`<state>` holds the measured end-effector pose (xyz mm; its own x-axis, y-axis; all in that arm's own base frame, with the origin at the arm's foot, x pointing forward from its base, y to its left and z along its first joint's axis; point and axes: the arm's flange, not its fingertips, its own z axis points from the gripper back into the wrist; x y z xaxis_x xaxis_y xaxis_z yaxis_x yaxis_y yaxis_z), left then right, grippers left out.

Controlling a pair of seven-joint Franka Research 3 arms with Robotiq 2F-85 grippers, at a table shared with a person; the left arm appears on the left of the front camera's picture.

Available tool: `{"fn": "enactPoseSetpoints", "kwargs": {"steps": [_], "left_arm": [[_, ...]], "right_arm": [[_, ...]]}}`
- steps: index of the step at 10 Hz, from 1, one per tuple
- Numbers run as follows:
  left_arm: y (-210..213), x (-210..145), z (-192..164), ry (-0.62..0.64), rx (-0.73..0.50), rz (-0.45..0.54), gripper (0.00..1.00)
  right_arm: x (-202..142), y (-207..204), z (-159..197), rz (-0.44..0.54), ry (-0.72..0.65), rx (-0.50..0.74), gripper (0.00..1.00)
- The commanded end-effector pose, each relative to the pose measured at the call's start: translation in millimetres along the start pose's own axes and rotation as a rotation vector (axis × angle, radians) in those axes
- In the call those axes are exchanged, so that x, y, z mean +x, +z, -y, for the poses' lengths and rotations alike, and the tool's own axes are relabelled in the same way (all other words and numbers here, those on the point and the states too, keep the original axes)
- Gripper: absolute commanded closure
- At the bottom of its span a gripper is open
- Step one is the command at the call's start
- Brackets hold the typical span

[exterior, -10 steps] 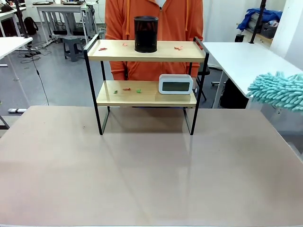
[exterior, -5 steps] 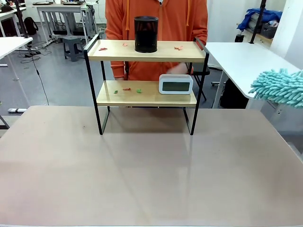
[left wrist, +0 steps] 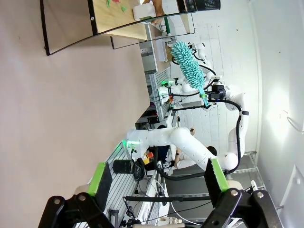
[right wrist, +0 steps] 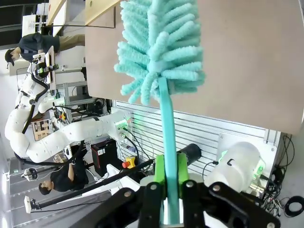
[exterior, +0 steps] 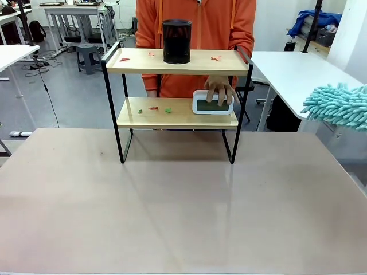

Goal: Clean the shelf.
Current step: Clean the specific tier of the Shelf with the Duster once objects are removed.

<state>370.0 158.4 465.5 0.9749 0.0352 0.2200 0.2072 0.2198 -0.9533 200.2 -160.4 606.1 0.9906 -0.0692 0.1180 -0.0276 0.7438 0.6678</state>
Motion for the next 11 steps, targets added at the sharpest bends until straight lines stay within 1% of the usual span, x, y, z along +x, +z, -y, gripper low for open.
{"fn": "enactPoseSetpoints", "kwargs": {"steps": [1,7,8,9,10,11], "left_arm": [[0.3,-1.9,0.3,-0.015,-0.006,-0.008,0.0],[0.3,-1.9,0.3,-0.015,-0.006,-0.008,0.0],[0.3,-1.9,0.3,-0.015,-0.006,-0.008,0.0],[0.3,-1.9,0.3,-0.015,-0.006,-0.008,0.0],[0.3,-1.9,0.3,-0.015,-0.006,-0.008,0.0],[0.3,-1.9,0.3,-0.015,-0.006,-0.008,0.0]], "right_arm": [[4.4,4.3,-4.5,0.028,-0.015,0.027,1.0],[4.4,4.3,-4.5,0.028,-0.015,0.027,1.0],[0.2,-0.1,-0.1,0.0,0.0,0.0,0.88],[1.8,-3.3,-15.0,-0.026,0.061,-0.041,0.88],[-0.8,-6.2,-35.9,-0.073,0.169,-0.019,0.88],[-6.3,-10.2,-51.9,-0.103,0.239,-0.042,0.88]]}}
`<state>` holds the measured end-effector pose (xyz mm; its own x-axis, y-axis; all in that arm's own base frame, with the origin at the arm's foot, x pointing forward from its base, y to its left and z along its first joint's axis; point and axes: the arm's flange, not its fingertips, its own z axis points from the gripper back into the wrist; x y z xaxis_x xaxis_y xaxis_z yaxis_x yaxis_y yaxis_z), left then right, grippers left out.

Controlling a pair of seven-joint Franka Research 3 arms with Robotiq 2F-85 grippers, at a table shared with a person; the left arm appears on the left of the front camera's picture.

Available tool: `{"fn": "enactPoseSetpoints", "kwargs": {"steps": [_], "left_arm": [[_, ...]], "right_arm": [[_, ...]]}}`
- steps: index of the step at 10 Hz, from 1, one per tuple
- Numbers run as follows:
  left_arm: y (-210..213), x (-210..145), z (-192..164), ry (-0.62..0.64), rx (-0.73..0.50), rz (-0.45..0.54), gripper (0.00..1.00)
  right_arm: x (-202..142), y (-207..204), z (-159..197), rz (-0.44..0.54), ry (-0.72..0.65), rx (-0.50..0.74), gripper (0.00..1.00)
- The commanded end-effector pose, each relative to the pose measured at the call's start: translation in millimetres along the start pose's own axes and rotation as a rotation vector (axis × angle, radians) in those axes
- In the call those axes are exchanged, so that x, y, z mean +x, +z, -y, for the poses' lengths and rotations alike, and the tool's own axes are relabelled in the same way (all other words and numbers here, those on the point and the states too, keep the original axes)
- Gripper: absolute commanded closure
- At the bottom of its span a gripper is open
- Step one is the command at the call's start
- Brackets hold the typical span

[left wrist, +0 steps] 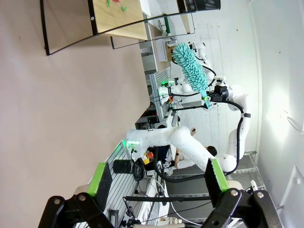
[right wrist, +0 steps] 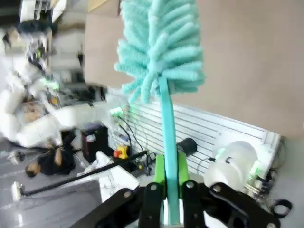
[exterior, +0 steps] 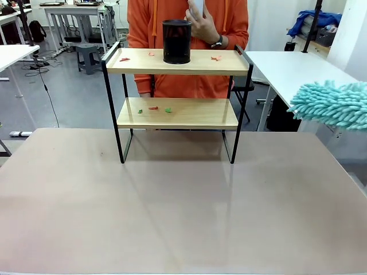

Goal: Clean the shelf.
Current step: Clean the specific tier of the Shelf with the Duster once objects are removed.

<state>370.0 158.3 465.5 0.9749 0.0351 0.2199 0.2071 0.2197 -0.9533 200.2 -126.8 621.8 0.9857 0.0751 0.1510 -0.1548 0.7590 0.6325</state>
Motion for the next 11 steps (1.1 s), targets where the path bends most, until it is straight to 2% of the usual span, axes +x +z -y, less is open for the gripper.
{"fn": "enactPoseSetpoints", "kwargs": {"steps": [1,3,4,5,6,8,9,10,11], "left_arm": [[0.4,-2.0,0.4,-0.015,-0.006,-0.008,0.0],[0.4,-2.0,0.4,-0.015,-0.006,-0.008,0.0],[0.4,-2.0,0.4,-0.015,-0.006,-0.008,0.0],[0.4,-2.0,0.4,-0.015,-0.006,-0.008,0.0],[0.4,-2.0,0.4,-0.015,-0.006,-0.008,0.0],[0.4,-2.0,0.4,-0.015,-0.006,-0.008,0.0],[0.4,-2.0,0.4,-0.015,-0.006,-0.008,0.0],[0.4,-2.0,0.4,-0.015,-0.006,-0.008,0.0],[0.4,-2.0,0.4,-0.015,-0.006,-0.008,0.0]], "right_arm": [[-10.5,-13.5,-38.6,-0.085,0.203,-0.041,0.88],[-18.7,-48.2,-70.0,-0.218,0.339,-0.048,0.88],[-16.4,-69.2,-85.4,-0.239,0.417,-0.024,0.88],[-7.0,-100.6,-99.0,-0.211,0.456,-0.039,0.88],[7.9,-140.0,-109.0,-0.152,0.443,-0.11,0.88],[20.6,-185.3,-116.4,-0.109,0.453,-0.195,0.88],[22.2,-187.6,-116.7,-0.083,0.447,-0.166,0.88],[16.1,-168.1,-112.7,-0.166,0.449,-0.172,0.88],[16.1,-168.1,-112.7,-0.166,0.449,-0.172,0.88]]}}
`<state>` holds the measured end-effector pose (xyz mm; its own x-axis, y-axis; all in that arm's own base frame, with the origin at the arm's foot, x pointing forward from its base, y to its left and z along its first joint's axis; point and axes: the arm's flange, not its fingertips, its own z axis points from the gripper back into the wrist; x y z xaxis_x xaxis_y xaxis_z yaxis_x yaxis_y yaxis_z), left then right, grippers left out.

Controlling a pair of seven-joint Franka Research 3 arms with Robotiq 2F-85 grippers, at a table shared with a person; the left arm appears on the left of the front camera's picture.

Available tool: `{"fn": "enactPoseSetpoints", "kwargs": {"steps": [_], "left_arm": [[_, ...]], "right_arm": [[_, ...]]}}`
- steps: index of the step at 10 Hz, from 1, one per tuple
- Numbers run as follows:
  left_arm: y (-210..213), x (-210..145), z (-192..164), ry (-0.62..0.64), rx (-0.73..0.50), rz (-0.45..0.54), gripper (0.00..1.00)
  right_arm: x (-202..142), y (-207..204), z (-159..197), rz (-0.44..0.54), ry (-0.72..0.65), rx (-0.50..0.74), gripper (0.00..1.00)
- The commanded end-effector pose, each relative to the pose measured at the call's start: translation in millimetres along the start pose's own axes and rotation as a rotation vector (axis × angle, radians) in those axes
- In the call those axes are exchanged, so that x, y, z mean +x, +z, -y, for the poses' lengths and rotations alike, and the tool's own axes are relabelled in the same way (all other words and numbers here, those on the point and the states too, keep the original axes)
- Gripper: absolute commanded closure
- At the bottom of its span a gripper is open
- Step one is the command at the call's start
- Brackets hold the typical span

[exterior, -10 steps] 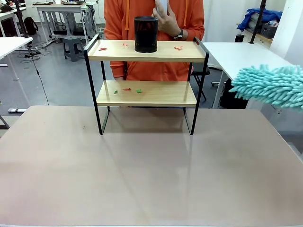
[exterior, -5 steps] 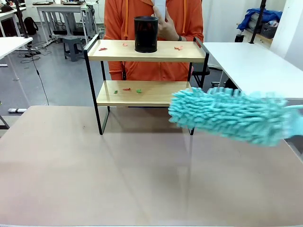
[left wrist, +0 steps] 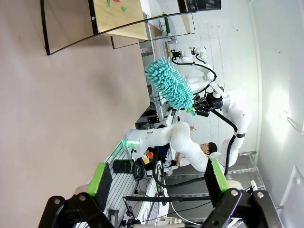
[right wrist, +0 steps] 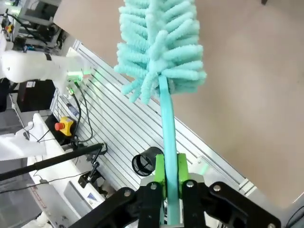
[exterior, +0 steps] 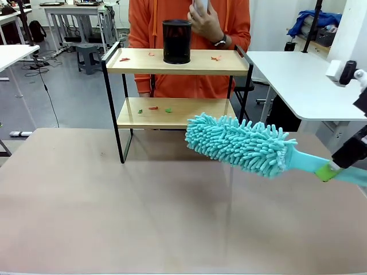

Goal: Clean the shelf.
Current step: Clean the specific tier of the Shelf with the Duster once objects are removed.

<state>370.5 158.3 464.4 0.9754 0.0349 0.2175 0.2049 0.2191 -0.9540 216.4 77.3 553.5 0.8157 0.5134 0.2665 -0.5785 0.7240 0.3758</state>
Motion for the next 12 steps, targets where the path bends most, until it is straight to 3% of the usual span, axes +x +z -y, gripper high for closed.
{"fn": "enactPoseSetpoints", "kwargs": {"steps": [1,2,3,4,8,10,12], "left_arm": [[0.6,-2.2,1.5,-0.017,-0.005,-0.007,0.0],[0.6,-2.2,1.5,-0.017,-0.005,-0.007,0.0],[0.6,-2.2,1.5,-0.017,-0.005,-0.007,0.0],[0.6,-2.2,1.5,-0.017,-0.005,-0.007,0.0],[0.6,-2.2,1.5,-0.017,-0.005,-0.007,0.0],[0.6,-2.2,1.5,-0.017,-0.005,-0.007,0.0],[0.6,-2.2,1.5,-0.017,-0.005,-0.007,0.0]], "right_arm": [[3.3,-3.5,-1.4,0.008,-0.005,-0.008,0.88],[2.2,1.6,7.8,0.044,-0.121,-0.063,0.88],[22.1,-6.3,9.4,0.16,-0.063,-0.058,0.88],[36.3,-9.6,15.9,0.208,-0.046,-0.037,0.88],[101.0,-58.4,23.5,0.225,-0.041,-0.113,0.88],[124.2,-87.6,19.4,0.324,-0.055,-0.185,0.88],[140.4,-118.3,17.1,0.317,-0.077,-0.207,0.88]]}}
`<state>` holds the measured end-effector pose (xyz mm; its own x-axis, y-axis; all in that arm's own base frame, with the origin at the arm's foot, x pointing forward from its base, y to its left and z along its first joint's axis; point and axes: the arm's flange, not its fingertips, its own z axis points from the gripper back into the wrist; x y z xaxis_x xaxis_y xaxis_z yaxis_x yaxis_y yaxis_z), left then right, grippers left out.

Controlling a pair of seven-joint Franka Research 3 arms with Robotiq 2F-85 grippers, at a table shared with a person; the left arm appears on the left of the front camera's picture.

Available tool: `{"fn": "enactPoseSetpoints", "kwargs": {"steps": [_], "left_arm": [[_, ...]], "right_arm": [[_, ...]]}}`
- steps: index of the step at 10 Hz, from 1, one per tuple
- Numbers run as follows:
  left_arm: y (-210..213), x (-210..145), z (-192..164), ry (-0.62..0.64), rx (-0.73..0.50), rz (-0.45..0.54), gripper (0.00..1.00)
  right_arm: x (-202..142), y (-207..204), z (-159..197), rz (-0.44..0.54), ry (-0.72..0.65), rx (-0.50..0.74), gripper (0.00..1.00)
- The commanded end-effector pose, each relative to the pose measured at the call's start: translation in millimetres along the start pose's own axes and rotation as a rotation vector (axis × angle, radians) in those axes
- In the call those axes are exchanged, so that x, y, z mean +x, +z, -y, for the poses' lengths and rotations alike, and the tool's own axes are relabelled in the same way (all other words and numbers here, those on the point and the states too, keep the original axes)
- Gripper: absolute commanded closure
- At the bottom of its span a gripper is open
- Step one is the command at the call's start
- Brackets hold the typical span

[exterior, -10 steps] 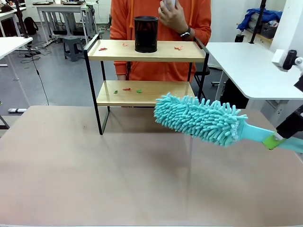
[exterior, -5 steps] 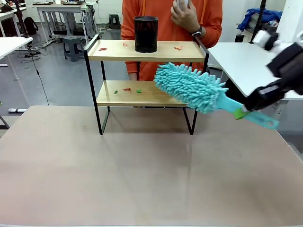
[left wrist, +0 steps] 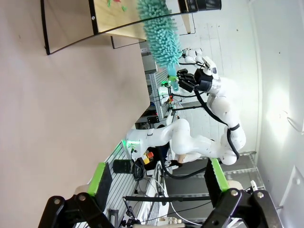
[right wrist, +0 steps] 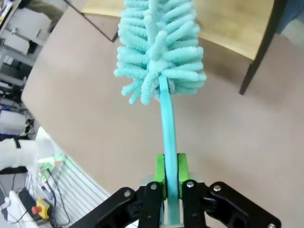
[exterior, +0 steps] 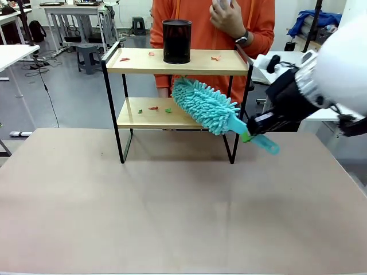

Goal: Clean the shelf.
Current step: Clean the specific tier of the Shelf with the Duster once objects are removed.

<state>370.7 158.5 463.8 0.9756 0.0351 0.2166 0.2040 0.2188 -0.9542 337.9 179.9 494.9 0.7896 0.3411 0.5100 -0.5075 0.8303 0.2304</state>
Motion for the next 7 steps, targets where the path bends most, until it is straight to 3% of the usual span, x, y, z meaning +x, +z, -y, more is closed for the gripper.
{"fn": "enactPoseSetpoints", "kwargs": {"steps": [1,4,5,7], "left_arm": [[0.6,-2.3,2.1,-0.018,-0.005,-0.007,0.0],[0.6,-2.3,2.1,-0.018,-0.005,-0.007,0.0],[0.6,-2.3,2.1,-0.018,-0.005,-0.007,0.0],[0.6,-2.3,2.1,-0.018,-0.005,-0.007,0.0]], "right_arm": [[2.7,-26.6,-5.0,0.02,-0.053,-0.059,0.88],[5.0,-11.4,5.0,0.071,-0.154,-0.119,0.88],[6.5,-30.7,2.6,0.019,-0.071,-0.068,0.88],[8.9,-25.5,6.9,0.034,-0.105,-0.088,0.88]]}}
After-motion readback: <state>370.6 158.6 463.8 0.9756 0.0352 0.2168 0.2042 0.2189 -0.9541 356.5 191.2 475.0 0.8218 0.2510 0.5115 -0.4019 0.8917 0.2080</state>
